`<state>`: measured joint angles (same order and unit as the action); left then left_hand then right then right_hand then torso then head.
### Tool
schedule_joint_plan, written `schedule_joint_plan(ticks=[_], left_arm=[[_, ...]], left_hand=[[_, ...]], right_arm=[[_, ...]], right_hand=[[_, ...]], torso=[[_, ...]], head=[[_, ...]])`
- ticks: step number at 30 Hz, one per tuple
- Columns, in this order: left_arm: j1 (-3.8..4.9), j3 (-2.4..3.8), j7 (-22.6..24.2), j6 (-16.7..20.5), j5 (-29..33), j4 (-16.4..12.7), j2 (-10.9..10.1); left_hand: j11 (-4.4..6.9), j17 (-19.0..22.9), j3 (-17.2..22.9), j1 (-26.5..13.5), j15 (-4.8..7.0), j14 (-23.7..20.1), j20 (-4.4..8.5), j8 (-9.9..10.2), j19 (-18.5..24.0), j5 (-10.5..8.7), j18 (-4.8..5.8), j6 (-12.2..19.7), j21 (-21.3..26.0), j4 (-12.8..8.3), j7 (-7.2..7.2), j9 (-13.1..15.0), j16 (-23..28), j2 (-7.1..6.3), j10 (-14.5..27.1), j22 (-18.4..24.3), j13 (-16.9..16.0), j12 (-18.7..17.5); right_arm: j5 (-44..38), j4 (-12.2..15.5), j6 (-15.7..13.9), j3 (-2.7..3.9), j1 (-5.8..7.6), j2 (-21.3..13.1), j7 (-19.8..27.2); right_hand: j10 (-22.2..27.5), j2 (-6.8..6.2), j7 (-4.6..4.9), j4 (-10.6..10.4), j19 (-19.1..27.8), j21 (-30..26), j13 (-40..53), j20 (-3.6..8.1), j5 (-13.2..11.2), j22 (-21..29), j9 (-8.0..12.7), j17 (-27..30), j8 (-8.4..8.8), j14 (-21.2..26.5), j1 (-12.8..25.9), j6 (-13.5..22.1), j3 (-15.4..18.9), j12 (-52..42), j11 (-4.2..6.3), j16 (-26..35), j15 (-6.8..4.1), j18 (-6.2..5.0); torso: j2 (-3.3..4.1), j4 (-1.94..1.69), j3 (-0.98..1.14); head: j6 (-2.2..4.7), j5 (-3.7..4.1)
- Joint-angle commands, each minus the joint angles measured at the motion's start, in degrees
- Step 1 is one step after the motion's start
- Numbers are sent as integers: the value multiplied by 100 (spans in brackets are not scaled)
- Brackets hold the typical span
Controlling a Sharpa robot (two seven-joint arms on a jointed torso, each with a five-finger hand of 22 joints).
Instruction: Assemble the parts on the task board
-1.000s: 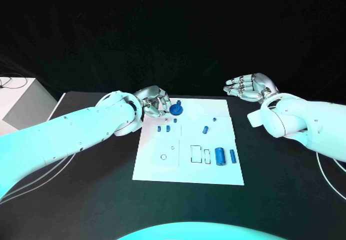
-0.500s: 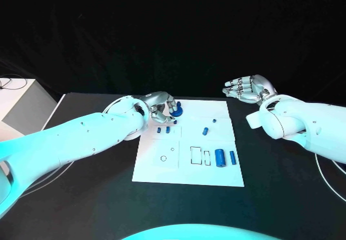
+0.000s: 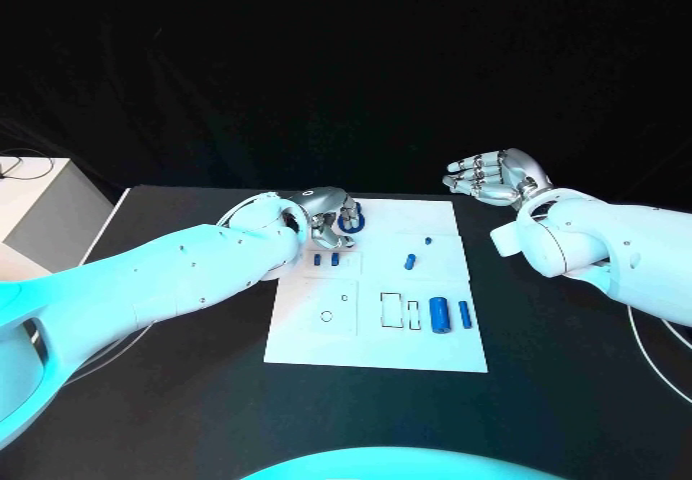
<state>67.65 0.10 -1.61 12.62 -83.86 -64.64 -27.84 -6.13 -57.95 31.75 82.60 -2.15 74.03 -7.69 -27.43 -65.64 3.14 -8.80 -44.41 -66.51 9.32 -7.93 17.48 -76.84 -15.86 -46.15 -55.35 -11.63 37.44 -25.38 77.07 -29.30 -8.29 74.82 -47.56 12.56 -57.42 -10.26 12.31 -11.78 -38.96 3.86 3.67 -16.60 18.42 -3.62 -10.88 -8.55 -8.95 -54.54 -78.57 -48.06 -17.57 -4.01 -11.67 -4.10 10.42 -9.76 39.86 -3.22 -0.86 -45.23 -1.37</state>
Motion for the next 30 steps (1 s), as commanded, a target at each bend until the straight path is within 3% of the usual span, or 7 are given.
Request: schedule_joint_plan(ticks=[1,10,22,30], left_arm=[[2,-1,-154,-333,-195,50,57],[1,-32,-229,-595,-257,230,203],[0,-42,-222,-537,-263,375,295],[-1,-42,-216,-493,-227,431,341]], left_hand=[[-1,14,77,26,-1,48,-3,26,-31,-20,101,-65,-36,-19,13,-16,-39,38,-66,-34,24,-41],[30,56,260,-4,24,47,10,120,-39,-19,110,-262,-110,-96,48,-73,-100,31,-222,-122,121,-105],[15,73,378,-39,15,63,9,220,-67,-18,123,-308,-176,-175,10,-116,-153,3,-309,-202,188,-161],[19,131,573,-22,18,49,12,291,-54,-19,120,-377,-209,-277,-17,-144,-181,74,-373,-231,250,-219]], right_arm=[[-18,14,54,4,0,7,81],[-18,31,54,7,5,12,80],[-18,48,65,12,14,23,75],[-18,50,76,14,16,30,76]], right_hand=[[-22,29,264,25,16,-21,-6,-5,29,4,7,8,22,9,-18,-44,-13,33,-19,16,-4,-18],[-21,31,265,26,17,-21,-6,-5,29,4,7,9,23,8,-19,-45,-16,33,-19,15,-4,-18],[-22,33,266,29,28,-22,-6,-5,30,5,8,12,24,5,-19,-47,-22,32,-19,14,-4,-18],[-22,33,266,29,28,-22,-6,-5,30,5,8,12,24,5,-19,-47,-22,32,-19,14,-4,-18]], torso=[[-1,0,3],[7,9,-1],[-5,-4,-5],[-8,-2,-6]], head=[[-7,5],[-23,13],[-53,30],[-55,45]])
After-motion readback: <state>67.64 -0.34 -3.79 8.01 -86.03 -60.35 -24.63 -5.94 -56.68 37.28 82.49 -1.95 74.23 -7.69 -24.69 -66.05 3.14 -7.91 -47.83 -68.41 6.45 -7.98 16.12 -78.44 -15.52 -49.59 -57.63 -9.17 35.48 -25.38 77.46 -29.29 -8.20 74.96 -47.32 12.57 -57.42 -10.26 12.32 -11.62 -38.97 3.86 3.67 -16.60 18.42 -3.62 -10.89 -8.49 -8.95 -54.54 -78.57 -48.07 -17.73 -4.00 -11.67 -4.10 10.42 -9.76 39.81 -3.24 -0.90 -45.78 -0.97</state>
